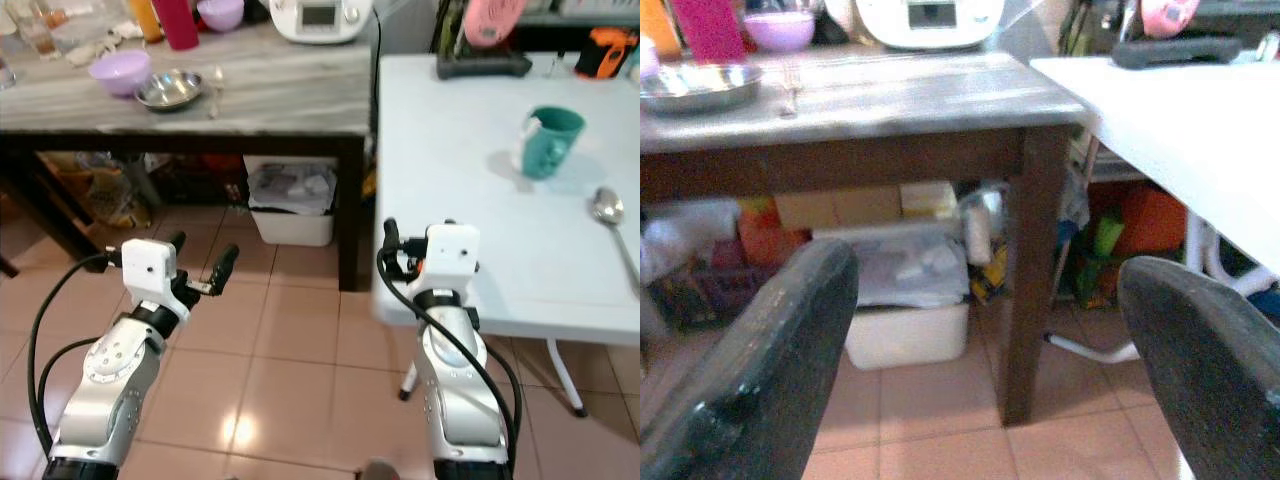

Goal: Setting the table

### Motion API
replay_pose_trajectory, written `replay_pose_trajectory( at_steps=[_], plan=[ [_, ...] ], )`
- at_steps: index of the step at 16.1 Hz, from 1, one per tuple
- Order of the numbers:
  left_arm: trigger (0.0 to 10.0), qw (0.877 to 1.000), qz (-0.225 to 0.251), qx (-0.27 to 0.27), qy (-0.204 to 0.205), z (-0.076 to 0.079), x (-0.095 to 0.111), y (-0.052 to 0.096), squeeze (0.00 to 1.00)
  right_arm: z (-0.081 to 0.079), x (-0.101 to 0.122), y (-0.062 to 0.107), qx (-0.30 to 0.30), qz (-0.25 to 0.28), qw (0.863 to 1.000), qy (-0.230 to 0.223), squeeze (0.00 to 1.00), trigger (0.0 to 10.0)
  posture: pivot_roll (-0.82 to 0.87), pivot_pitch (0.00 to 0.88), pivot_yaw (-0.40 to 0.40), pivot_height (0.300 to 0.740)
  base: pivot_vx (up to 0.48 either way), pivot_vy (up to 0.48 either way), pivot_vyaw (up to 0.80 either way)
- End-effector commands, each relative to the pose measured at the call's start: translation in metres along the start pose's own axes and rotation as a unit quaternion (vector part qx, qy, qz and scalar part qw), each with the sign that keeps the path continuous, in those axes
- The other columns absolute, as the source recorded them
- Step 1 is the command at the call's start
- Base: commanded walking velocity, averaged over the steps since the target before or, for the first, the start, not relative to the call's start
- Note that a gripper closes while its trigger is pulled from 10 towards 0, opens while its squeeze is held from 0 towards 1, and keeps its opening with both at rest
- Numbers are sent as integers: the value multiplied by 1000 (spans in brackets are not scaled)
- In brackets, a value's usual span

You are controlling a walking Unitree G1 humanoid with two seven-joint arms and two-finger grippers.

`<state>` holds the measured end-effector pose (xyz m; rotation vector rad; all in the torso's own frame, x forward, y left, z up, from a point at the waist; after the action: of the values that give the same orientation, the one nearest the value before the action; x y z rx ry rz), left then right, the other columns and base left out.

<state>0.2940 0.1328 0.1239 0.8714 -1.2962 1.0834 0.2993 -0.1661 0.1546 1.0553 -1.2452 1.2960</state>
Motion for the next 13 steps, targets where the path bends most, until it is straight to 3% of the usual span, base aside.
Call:
replay_pose_trajectory(
  at_steps=[1,13],
  plan=[
    [10000,1000,3,-9,-2,4,3,-1,0,5,3,1,-11,7,1000,1,0,10000,-181,129,98,740,0,-480,0],
    [10000,1000,-2,-16,-1,7,2,-2,0,4,3,0,-16,10,1000,0,0,10000,-183,139,107,740,0,-480,0]
  ],
)
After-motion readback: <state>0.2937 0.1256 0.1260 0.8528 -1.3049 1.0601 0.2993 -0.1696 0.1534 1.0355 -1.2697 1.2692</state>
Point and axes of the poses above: a point about 5 cm out from each wrist's last joint towards the gripper, its own y axis pointing back from the gripper into the wrist, its own x axis along the axis of the wrist's last joint, z = x × y, the point moved 1 cm from there along -y, pointing out of the wrist towards the gripper, and after that the axes turned 4 degrees about y, right-handed, at the moved point
